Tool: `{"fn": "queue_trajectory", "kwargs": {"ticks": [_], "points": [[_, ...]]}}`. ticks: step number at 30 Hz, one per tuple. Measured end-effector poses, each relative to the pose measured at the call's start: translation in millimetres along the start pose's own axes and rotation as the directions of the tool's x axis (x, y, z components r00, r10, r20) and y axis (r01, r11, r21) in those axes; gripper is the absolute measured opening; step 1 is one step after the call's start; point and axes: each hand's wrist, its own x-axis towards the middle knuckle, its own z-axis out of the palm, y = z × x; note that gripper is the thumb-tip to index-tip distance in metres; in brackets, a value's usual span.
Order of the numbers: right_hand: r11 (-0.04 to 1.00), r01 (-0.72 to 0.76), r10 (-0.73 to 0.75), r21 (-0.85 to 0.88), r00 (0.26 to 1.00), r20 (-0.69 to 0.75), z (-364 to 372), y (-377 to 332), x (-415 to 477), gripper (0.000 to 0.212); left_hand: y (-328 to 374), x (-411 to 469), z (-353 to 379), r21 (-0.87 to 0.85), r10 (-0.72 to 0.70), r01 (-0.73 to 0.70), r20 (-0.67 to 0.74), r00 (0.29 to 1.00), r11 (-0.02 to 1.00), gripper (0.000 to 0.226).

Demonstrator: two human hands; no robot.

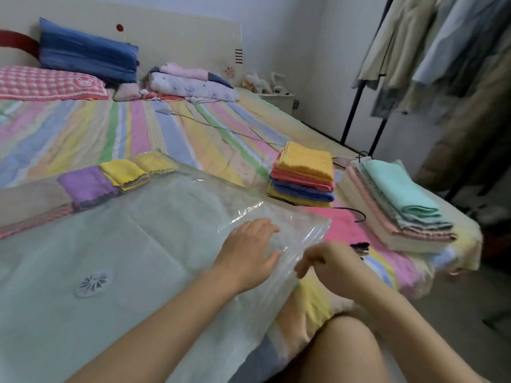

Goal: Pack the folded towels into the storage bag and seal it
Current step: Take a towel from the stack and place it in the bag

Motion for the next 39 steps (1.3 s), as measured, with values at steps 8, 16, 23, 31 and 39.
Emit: {"fn": "queue_trajectory", "kwargs": {"ticks": [8,16,23,31,39], "points": [[0.949,-0.304,0.291,0.082,0.744,-0.602,4.6,49.4,12.7,0.021,26.5,-31.0,38.7,0.363,-0.048,-0.085,0.343,0.938,0.928,0.093],[0.782,-0.610,0.611,0.126,0.713,-0.344,3.7,84.5,44.0,0.065,-37.6,-42.6,-18.2,0.200,-0.001,-0.185,0.683,0.730,0.962,0.084],[0.785,-0.610,0.591,0.107,0.686,-0.425,5.9,76.2,50.3,0.049,-54.3,-46.1,-54.9,-0.281,0.082,0.309,0.845,0.528,0.908,0.054],[0.877,-0.364,0.481,0.315,0.671,-0.565,-5.4,62.6,52.7,0.028,-32.9,-20.8,-29.0,-0.641,-0.201,0.520,0.504,0.840,0.565,0.021],[0.975,-0.123,0.218,0.186,0.700,-0.681,-35.7,46.8,60.9,0.036,-6.3,6.0,-13.7,-0.779,-0.262,0.544,0.480,0.837,0.311,0.025]]}}
